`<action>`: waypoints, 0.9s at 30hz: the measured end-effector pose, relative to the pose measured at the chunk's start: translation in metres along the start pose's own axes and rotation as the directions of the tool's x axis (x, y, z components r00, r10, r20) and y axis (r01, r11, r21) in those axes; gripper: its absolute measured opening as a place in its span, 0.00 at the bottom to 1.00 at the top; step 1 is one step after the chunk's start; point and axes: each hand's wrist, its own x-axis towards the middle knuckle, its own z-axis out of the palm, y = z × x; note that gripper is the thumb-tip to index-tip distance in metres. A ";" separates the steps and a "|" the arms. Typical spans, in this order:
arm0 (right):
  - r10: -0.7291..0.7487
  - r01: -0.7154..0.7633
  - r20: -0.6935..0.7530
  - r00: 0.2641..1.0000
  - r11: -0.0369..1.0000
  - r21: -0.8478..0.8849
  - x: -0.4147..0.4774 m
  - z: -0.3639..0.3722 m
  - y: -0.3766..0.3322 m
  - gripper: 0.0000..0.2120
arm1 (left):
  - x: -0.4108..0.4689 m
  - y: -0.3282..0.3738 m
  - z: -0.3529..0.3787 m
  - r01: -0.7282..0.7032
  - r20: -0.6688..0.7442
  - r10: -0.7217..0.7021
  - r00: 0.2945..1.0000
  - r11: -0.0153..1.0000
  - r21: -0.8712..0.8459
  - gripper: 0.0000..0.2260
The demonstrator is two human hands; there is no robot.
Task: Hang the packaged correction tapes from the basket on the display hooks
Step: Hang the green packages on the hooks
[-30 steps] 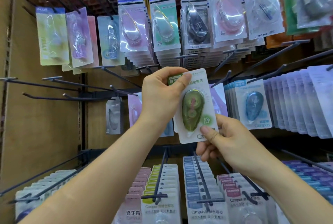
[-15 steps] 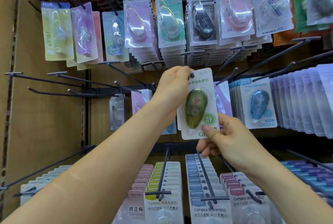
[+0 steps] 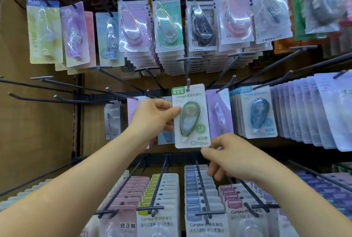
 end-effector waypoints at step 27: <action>-0.449 0.403 0.060 0.891 0.725 -0.559 -0.028 0.013 0.002 0.07 | -0.065 -0.024 -0.046 -0.096 -0.052 0.143 0.988 0.851 0.517 0.10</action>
